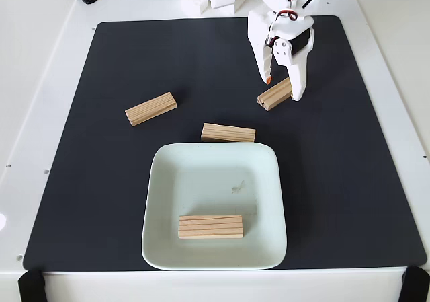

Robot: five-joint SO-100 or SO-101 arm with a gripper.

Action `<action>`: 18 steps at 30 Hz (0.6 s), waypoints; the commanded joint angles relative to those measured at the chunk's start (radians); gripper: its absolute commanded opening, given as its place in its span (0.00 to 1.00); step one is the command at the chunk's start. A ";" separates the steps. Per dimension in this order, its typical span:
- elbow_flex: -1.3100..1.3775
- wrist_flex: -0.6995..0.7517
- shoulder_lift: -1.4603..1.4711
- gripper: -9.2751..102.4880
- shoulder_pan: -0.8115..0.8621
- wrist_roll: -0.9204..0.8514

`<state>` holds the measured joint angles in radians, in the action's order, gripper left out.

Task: Pick up the wooden block and place them on the plate.

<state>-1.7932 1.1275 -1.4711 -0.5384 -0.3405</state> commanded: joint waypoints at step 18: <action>-0.002 -0.104 -0.003 0.32 -0.005 -0.014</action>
<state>-1.7994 1.0339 -1.4711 -0.5369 -0.3528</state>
